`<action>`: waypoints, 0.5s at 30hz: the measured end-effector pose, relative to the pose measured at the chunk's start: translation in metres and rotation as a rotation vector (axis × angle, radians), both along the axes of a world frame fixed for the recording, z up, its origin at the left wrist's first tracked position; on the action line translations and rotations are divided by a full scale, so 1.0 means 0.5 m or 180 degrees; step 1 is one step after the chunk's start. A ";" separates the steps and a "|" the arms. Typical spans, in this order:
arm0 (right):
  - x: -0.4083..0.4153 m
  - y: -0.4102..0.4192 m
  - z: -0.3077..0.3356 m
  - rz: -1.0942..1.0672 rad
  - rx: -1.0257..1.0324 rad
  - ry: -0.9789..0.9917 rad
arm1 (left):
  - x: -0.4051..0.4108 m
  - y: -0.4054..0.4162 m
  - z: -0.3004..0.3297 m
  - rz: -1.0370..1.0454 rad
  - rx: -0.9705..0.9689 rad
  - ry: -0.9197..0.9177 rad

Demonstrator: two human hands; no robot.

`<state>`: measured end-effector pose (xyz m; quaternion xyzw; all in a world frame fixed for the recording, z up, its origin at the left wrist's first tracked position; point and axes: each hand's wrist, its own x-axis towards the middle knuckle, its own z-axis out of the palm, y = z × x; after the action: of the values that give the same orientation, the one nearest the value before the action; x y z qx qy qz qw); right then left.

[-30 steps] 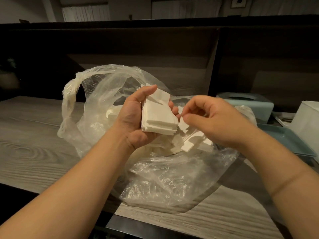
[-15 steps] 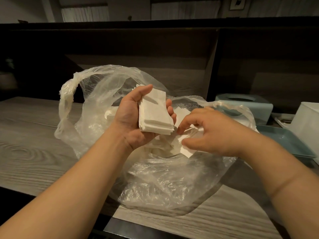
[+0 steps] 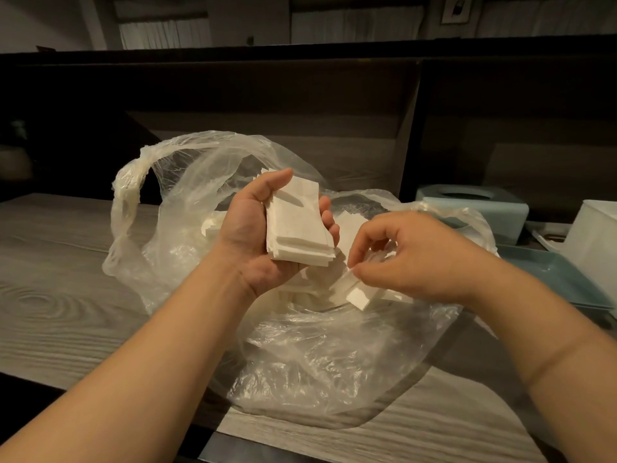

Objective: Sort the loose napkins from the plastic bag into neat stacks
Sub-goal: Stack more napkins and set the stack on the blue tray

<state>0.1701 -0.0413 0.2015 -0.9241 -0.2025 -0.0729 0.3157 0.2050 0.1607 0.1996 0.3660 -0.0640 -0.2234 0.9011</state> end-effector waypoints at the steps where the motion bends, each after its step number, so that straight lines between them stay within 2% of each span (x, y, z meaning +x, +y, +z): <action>1: 0.000 0.001 0.000 0.0011 -0.0019 0.0063 | -0.001 0.000 0.000 -0.0004 0.0001 -0.0004; 7: 0.001 -0.001 0.001 -0.0059 0.0266 0.0054 | -0.001 0.001 -0.001 0.0006 0.0014 -0.0027; 15: -0.001 -0.004 -0.003 -0.0011 -0.0395 0.0008 | -0.002 0.000 0.000 0.0019 0.0051 -0.0005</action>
<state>0.1698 -0.0432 0.1998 -0.9423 -0.2047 -0.0597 0.2580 0.2041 0.1605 0.1998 0.3736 -0.0619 -0.2210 0.8988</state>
